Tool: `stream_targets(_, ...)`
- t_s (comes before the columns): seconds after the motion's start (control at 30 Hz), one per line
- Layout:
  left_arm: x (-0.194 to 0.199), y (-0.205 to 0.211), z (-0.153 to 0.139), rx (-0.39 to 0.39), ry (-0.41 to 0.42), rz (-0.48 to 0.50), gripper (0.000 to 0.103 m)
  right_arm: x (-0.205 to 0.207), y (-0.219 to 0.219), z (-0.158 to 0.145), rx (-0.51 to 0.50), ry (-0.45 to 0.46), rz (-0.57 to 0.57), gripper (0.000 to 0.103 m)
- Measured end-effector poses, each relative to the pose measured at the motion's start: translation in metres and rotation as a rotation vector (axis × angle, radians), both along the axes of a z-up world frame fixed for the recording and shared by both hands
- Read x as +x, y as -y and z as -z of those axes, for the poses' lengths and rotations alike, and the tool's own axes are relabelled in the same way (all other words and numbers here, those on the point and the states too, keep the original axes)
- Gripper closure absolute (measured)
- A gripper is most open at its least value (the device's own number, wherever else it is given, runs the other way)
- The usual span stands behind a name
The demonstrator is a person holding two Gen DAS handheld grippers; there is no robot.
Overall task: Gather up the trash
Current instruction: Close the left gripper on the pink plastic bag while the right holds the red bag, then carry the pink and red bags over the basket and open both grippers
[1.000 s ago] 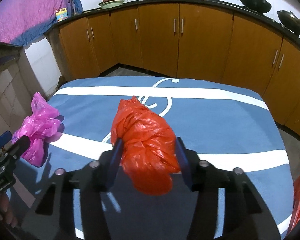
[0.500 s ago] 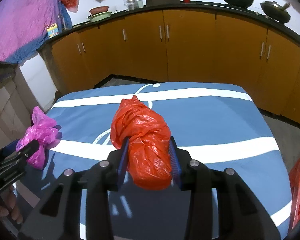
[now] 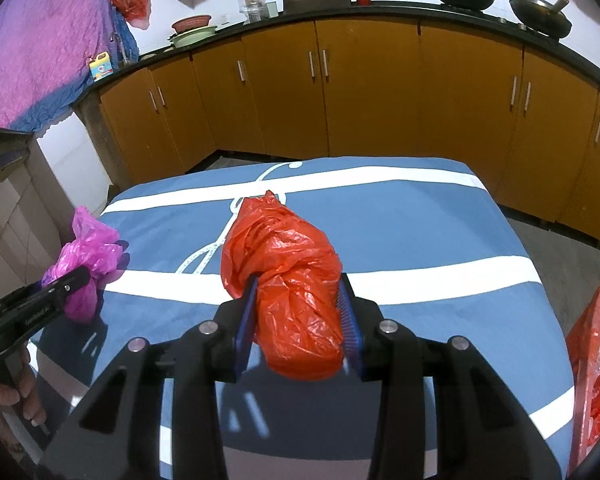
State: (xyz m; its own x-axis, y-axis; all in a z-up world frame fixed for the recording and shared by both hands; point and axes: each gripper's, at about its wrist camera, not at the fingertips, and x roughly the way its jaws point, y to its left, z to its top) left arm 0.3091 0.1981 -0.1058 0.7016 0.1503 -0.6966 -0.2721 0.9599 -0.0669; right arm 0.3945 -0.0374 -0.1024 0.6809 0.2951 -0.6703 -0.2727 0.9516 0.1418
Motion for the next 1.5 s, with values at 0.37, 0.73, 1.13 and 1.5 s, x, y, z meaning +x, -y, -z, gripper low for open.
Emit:
stream_targets(0.37,-0.01,0.03,-0.022,0.004,0.068,0.046,0.063,-0.014,0.02,-0.015,0.021,0.022,0.036,0.065)
stream_targets(0.73,-0.029,0.094,-0.055,-0.013,0.142,0.161,0.063,-0.054,0.073,-0.05,0.06,0.076,0.11,0.065)
stream_targets(1.13,-0.048,0.154,-0.081,-0.006,0.175,0.248,0.063,-0.103,0.158,-0.083,0.107,0.121,0.252,0.065)
stream_targets(1.5,-0.067,0.212,-0.102,-0.024,0.204,0.337,0.063,-0.151,0.229,-0.106,0.119,0.16,0.377,0.065)
